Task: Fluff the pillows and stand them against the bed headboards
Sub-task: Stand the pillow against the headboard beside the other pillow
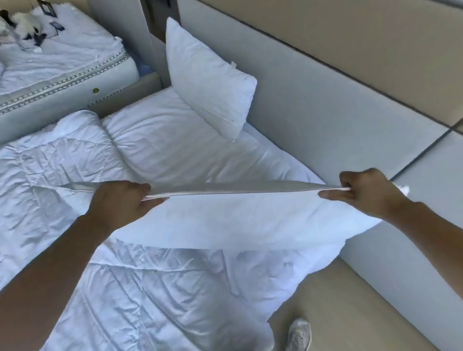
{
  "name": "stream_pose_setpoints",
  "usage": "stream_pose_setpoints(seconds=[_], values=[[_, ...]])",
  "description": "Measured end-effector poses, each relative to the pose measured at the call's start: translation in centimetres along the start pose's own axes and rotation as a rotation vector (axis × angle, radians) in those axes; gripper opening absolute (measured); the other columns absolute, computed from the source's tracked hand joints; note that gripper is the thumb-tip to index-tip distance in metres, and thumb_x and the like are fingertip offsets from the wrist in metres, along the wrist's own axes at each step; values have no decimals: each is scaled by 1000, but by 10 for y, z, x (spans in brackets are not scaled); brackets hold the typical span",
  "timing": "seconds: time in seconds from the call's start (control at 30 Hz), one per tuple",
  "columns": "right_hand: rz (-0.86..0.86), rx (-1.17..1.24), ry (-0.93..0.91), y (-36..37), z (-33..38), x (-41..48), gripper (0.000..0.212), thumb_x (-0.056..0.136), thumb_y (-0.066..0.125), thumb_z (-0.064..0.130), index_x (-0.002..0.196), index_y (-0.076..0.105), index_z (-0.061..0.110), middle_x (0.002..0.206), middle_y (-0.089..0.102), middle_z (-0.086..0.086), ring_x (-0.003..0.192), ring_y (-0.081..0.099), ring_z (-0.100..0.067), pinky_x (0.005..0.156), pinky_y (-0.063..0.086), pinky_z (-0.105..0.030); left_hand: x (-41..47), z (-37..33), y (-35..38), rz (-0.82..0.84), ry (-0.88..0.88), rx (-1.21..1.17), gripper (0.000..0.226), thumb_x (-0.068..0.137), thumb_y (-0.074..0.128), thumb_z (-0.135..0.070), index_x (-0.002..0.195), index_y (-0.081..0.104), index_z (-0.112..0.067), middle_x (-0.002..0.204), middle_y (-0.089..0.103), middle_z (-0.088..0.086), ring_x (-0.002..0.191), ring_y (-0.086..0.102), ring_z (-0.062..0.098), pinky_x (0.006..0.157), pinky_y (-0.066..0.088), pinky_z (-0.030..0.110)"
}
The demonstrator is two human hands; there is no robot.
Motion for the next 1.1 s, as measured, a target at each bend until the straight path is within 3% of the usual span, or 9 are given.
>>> stream_pose_setpoints(seconds=[0.07, 0.17, 0.3, 0.53, 0.63, 0.73, 0.9, 1.03, 1.1], values=[[-31, 3, 61, -16, -29, -5, 77, 82, 47, 79, 53, 35, 9, 50, 16, 2, 43, 19, -23, 44, 12, -18, 43, -15, -2, -37, 49, 7, 72, 91, 34, -70, 56, 55, -11, 45, 56, 12, 42, 61, 34, 45, 39, 29], [-83, -4, 171, -34, -74, -7, 74, 76, 56, 74, 56, 27, 10, 52, 13, 1, 48, 18, -25, 40, 23, -30, 109, -35, -5, -41, 55, 12, 78, 88, 26, -77, 56, 50, -11, 45, 54, 12, 44, 60, 36, 49, 32, 29], [-102, -3, 231, -54, -130, -4, 75, 77, 46, 80, 57, 23, 12, 51, 12, 1, 48, 16, -25, 41, 26, -28, 190, -62, 6, -29, 57, -1, 70, 82, 29, -81, 56, 34, -16, 47, 53, 11, 48, 58, 36, 49, 30, 28], [-124, 42, 352, -65, -200, -8, 81, 78, 39, 84, 55, 29, 7, 46, 14, 2, 40, 21, -22, 41, 23, -26, 297, -108, 34, 44, 103, -23, 70, 82, 38, -85, 57, 33, -20, 52, 57, 10, 57, 63, 37, 56, 39, 33], [-157, 43, 384, -60, -215, -14, 79, 80, 37, 84, 55, 29, 10, 46, 15, 1, 41, 23, -25, 42, 23, -24, 333, -121, 50, 43, 135, -32, 66, 79, 37, -80, 58, 31, -18, 52, 55, 10, 58, 62, 38, 55, 38, 33], [-179, 37, 471, -45, -224, -19, 77, 79, 36, 85, 55, 32, 12, 41, 22, -1, 39, 30, -26, 41, 31, -27, 374, -128, 77, 37, 223, -56, 70, 83, 35, -84, 58, 28, -18, 47, 49, 9, 51, 58, 37, 52, 36, 32], [-210, 30, 618, -26, -218, -19, 66, 84, 29, 83, 57, 21, 23, 44, 11, 8, 36, 19, -24, 43, 20, -18, 454, -146, 132, -38, 364, -167, 81, 85, 14, -87, 57, 35, -13, 43, 45, 10, 39, 43, 32, 48, 33, 27], [-256, -29, 776, 4, -228, -10, 67, 84, 33, 81, 59, 17, 22, 48, 8, 3, 37, 20, -26, 43, 29, -23, 524, -165, 177, -146, 516, -178, 76, 91, 23, -78, 55, 36, -13, 42, 43, 10, 35, 46, 33, 45, 34, 26], [-280, -46, 786, 19, -231, -2, 63, 85, 43, 72, 57, 18, 21, 51, 6, 3, 37, 18, -20, 46, 24, -20, 555, -174, 195, -165, 582, -192, 75, 92, 30, -76, 56, 40, -11, 45, 44, 11, 37, 47, 32, 44, 35, 27]])
Point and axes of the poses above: each hand's wrist, its own x-axis towards the middle knuckle, its own y-axis out of the palm, z = x × y, the point moved 2 cm from there along x, towards the middle knuckle
